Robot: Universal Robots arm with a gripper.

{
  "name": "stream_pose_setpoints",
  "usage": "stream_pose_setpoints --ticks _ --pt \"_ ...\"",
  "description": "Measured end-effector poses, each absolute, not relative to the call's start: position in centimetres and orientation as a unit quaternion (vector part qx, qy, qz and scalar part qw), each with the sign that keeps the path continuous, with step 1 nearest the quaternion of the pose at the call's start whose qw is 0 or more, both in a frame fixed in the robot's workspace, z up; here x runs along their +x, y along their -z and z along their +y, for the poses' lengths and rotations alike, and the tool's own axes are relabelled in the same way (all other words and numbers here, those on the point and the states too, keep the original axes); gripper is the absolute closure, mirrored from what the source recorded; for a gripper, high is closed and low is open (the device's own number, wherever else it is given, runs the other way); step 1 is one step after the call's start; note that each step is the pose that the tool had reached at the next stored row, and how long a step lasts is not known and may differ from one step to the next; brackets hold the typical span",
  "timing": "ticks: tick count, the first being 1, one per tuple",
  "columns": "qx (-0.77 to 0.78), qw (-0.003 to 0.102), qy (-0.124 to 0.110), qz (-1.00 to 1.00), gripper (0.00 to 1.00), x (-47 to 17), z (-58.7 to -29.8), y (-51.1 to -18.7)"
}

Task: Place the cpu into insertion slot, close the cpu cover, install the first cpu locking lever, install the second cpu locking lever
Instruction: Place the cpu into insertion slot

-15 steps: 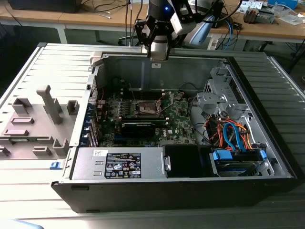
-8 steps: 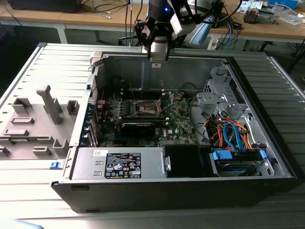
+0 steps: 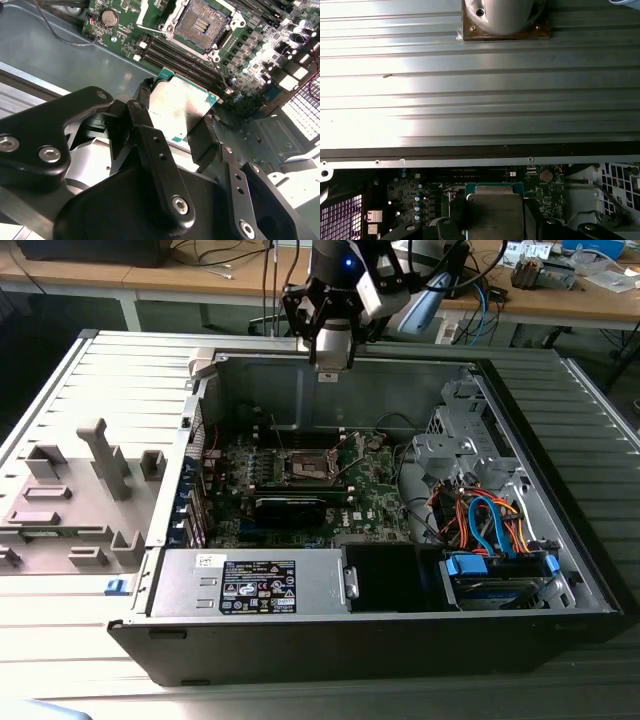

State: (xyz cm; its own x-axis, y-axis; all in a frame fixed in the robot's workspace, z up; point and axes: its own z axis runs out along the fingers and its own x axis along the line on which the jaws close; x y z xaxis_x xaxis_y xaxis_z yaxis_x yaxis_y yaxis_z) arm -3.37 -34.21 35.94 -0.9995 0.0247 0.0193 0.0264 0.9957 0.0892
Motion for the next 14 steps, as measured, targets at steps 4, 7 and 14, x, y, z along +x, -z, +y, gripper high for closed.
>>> stream_pose_setpoints --ticks 4,7,14 --pt "-0.013 0.009 0.045 -0.999 0.45 -3.38 -34.21 -35.88" --pt "-0.013 0.009 0.045 -0.999 0.45 -3.37 -34.21 -35.8" --pt "-0.013 0.009 0.045 -0.999 0.45 -3.38 -34.21 -35.62"
